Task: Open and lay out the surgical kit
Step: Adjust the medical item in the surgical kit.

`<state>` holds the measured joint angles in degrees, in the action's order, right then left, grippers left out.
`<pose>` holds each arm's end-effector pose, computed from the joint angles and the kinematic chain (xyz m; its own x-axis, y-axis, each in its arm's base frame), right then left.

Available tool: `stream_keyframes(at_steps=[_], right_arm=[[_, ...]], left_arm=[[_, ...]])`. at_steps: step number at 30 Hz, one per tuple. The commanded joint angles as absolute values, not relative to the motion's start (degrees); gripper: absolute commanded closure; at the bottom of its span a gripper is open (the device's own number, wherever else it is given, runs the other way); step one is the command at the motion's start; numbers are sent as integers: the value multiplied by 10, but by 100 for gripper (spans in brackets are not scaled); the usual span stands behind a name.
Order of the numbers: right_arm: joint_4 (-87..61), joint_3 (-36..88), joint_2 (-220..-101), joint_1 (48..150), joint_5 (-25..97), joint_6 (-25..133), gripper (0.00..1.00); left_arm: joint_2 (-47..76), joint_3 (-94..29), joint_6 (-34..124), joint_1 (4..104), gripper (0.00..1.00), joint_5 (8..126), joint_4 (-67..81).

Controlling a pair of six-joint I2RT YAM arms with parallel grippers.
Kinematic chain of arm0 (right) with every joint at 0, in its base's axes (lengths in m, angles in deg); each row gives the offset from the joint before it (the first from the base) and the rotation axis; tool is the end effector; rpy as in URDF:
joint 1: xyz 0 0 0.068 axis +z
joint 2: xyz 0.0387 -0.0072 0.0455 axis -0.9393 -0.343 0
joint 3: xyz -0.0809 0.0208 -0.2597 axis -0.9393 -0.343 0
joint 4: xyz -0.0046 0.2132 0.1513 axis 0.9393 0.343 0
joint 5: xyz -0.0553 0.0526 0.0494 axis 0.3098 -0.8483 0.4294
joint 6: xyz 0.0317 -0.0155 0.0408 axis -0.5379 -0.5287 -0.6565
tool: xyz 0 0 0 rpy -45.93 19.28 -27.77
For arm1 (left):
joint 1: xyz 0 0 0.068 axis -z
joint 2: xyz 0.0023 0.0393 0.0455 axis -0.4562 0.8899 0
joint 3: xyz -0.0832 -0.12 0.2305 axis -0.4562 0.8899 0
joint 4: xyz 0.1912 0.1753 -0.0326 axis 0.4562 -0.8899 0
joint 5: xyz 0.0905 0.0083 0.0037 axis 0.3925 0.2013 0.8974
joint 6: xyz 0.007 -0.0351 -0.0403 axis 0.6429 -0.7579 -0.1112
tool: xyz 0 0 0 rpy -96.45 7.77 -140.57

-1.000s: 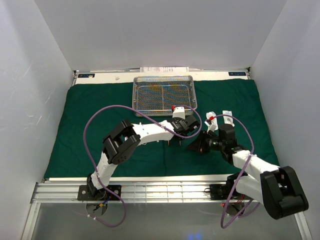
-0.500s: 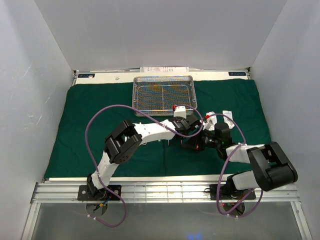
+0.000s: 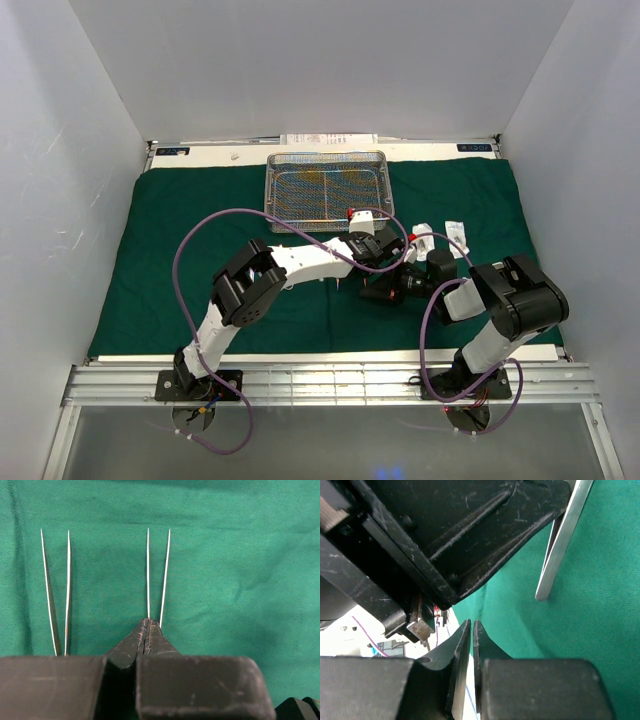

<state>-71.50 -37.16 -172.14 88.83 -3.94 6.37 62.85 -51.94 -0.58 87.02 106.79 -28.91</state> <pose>0.2036 0.0973 0.1092 -0.9106 0.2703 -0.3126 -0.2111 0.3461 0.9141 0.2410 -0.3784 0.1586 -0.7795 -0.0883 -0.6202 -0.0448 0.9953 -0.0854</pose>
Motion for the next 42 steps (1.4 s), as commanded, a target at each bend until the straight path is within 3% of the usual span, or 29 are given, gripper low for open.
stream_keyframes(at_steps=[1,36,42], right_arm=[[-778,-370,-1731,892,-37,59,89],[-728,-351,-1791,892,99,63,89],[-736,-355,-1801,893,94,52,89]], left_arm=[[640,-529,-21,866,98,1053,-303],[640,-535,-21,865,93,1035,-321],[636,-541,-15,865,77,1034,-330]])
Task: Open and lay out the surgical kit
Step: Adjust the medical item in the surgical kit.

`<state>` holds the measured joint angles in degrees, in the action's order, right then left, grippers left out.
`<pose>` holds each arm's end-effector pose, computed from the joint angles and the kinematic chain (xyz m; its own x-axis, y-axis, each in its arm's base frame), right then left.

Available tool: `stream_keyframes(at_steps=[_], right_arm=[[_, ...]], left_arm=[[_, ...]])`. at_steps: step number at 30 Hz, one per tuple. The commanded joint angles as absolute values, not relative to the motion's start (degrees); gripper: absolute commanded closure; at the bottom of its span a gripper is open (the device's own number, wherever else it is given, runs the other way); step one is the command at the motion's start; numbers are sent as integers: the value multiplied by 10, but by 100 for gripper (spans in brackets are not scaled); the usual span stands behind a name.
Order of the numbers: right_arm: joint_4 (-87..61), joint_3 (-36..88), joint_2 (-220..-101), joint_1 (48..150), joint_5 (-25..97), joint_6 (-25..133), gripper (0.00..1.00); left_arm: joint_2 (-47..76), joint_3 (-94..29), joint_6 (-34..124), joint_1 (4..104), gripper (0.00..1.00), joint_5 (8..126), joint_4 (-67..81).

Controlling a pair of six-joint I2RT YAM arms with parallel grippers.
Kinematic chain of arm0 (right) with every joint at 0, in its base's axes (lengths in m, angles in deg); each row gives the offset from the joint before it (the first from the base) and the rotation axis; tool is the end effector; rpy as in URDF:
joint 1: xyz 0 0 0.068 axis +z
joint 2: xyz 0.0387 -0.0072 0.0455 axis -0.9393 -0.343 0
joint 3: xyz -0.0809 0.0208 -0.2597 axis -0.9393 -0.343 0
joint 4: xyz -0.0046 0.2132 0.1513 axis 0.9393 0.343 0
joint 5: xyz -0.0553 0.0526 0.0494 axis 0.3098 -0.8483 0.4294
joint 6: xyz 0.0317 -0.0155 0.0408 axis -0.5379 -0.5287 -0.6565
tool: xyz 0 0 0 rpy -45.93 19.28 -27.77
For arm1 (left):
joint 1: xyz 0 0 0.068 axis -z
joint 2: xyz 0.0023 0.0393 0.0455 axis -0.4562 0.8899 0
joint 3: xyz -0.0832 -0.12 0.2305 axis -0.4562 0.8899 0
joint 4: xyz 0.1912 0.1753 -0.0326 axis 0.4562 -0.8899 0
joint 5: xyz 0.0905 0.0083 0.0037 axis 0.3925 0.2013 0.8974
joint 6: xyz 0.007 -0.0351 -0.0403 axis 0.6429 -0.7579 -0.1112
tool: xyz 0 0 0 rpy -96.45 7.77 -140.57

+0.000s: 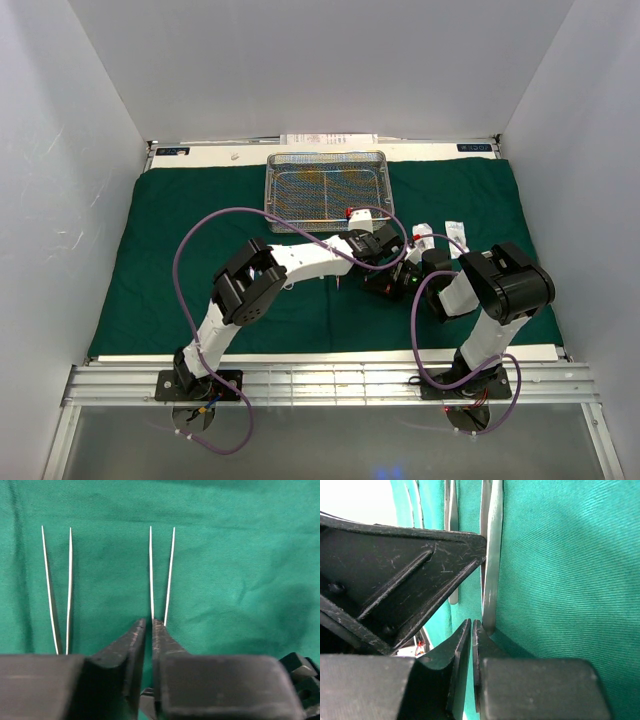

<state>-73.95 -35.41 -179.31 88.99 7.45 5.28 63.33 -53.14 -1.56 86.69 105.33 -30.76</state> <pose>0.2171 0.0970 0.0905 -0.8598 0.4081 -0.3069 -0.1020 0.4516 0.8864 0.2430 -0.3784 0.1591 -0.7973 -0.0987 -0.5954 -0.0566 0.9944 -0.0890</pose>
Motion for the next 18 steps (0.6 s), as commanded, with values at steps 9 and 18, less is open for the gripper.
stream_keyframes(at_steps=[9,18], right_arm=[[-725,-349,-1797,893,93,56,91],[-692,-347,-1786,893,102,69,91]], left_arm=[[622,-551,-7,861,66,1041,-336],[607,-584,17,857,64,1060,-340]])
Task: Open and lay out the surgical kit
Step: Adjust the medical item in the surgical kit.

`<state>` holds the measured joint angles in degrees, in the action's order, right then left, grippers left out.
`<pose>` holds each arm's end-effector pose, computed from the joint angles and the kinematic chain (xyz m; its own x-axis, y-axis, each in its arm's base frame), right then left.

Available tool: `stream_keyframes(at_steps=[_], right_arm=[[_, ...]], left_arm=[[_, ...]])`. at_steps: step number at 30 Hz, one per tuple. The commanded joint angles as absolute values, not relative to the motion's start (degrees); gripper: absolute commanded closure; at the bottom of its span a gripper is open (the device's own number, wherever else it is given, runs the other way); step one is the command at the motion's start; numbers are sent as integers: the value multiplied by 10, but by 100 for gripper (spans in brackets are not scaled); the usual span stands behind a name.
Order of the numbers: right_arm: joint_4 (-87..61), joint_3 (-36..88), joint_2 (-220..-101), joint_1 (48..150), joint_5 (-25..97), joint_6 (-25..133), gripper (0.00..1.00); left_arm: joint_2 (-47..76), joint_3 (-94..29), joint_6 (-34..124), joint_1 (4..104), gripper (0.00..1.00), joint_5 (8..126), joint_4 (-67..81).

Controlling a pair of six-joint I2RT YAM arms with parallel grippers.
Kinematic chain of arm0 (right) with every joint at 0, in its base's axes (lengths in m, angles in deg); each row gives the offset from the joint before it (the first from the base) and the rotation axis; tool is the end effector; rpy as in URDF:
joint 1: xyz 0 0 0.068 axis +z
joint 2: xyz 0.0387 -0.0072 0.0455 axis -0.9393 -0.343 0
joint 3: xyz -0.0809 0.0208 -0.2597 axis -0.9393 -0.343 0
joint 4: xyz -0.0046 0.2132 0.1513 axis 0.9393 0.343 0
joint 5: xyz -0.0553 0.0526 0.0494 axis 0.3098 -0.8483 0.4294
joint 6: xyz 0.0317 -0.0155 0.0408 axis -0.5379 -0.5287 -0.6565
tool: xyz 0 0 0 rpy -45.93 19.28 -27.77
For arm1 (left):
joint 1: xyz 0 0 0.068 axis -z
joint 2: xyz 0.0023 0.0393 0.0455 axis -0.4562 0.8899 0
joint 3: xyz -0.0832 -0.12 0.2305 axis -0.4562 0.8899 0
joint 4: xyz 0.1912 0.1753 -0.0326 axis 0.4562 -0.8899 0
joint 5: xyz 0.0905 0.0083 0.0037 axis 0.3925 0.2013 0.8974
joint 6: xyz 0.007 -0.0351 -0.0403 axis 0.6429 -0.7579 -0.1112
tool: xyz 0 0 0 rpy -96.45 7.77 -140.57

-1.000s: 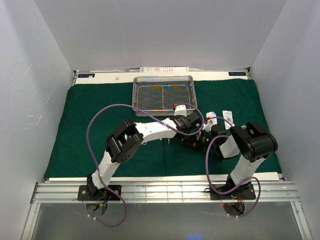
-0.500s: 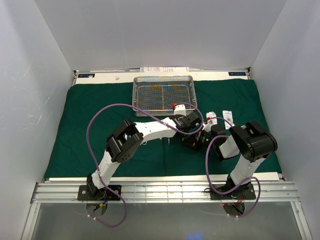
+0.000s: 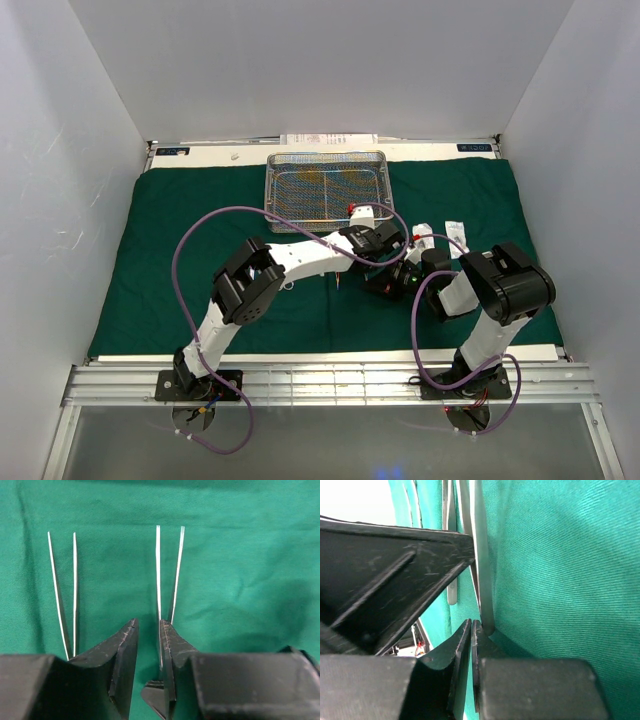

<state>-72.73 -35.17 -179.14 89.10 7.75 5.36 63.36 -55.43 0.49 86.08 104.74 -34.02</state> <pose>0.2174 0.0974 0.0898 -0.8623 0.4079 -0.3000 -0.0908 0.4584 0.8841 0.2474 -0.3770 0.1677 -0.8086 -0.0625 -0.5851 -0.0358 0.9977 -0.0570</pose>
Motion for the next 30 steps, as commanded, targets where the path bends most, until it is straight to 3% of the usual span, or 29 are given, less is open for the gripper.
stream_keyframes(at_steps=[1,20,30], right_arm=[[-692,-347,-1786,893,103,69,91],[-619,-320,-1717,902,114,105,88],[-297,-201,-1516,903,239,257,73]], left_arm=[[607,-586,18,857,64,1061,-340],[558,-588,53,846,60,1105,-323],[508,-560,78,844,59,1129,-318]])
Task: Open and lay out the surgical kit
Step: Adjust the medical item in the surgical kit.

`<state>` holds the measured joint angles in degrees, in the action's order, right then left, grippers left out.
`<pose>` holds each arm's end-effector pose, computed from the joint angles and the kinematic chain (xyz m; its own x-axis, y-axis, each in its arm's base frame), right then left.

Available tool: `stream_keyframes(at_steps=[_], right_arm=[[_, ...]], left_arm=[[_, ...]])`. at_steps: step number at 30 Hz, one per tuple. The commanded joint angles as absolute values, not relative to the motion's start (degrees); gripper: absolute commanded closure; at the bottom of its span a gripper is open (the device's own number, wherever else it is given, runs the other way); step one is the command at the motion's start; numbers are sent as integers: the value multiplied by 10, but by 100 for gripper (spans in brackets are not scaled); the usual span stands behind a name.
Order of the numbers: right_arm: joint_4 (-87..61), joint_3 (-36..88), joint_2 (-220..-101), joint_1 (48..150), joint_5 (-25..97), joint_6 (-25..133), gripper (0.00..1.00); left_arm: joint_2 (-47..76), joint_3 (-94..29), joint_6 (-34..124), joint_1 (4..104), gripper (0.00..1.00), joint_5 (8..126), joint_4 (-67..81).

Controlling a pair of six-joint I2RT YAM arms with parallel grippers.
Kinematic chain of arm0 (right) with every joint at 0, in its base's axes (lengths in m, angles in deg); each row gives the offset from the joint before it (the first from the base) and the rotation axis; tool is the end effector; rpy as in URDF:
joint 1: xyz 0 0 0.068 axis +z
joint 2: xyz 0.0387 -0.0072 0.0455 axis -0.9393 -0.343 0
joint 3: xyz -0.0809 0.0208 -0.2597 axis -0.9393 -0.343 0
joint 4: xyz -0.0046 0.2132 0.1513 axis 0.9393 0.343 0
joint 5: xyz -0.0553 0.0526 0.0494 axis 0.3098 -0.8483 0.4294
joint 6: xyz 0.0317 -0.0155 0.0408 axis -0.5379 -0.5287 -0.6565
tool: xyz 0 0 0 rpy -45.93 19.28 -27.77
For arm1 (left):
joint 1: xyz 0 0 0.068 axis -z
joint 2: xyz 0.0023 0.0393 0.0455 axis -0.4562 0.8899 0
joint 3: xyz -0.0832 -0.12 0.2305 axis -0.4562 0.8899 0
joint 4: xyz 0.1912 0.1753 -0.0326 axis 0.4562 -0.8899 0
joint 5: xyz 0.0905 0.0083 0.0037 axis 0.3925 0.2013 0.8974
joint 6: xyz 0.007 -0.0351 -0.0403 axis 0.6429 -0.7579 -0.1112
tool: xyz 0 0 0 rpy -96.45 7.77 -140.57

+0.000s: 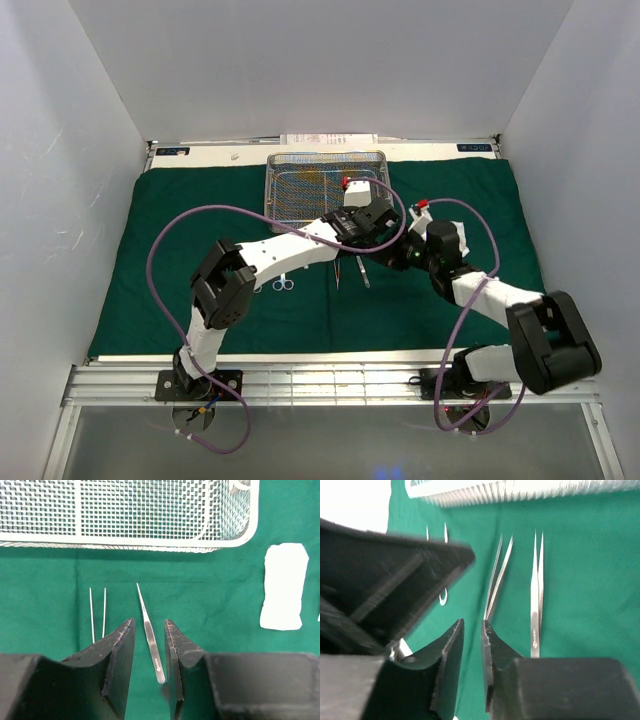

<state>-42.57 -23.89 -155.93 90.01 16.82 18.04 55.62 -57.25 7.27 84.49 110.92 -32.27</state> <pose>0.2368 0.1034 0.1799 -0.7287 0.3786 -0.5707 -0.2763 0.5999 0.7508 0.2574 -0.3634 0.2383 -0.6839 -0.0794 -0.7253 -0.0096 0.9949 -0.0999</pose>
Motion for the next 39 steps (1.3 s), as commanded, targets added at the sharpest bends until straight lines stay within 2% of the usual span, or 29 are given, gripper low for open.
stream_keyframes(at_steps=[1,2,3,6,10,15,18,23,29,39], right_arm=[[-226,-185,-1503,903,282,281,69],[-194,-179,-1479,903,303,288,61],[-162,-174,-1467,903,330,294,61],[-41,-160,-1420,903,413,317,45],[60,-162,-1348,902,491,344,36],[146,-169,-1232,902,498,362,26],[181,-175,-1170,902,500,374,14],[202,-166,-1101,902,479,381,8],[209,-159,-1102,902,481,392,7],[200,-161,-1109,902,481,405,7]], left_arm=[[507,-558,75,844,59,1129,-318],[507,-551,73,844,59,1128,-318],[507,-550,72,844,59,1127,-317],[517,-552,71,843,59,1126,-318],[544,-571,69,836,59,1117,-328],[587,-594,66,824,61,1093,-336],[612,-610,62,823,62,1075,-336],[641,-627,63,819,64,1064,-338],[667,-644,61,817,71,1051,-345],[681,-654,50,816,77,1044,-364]])
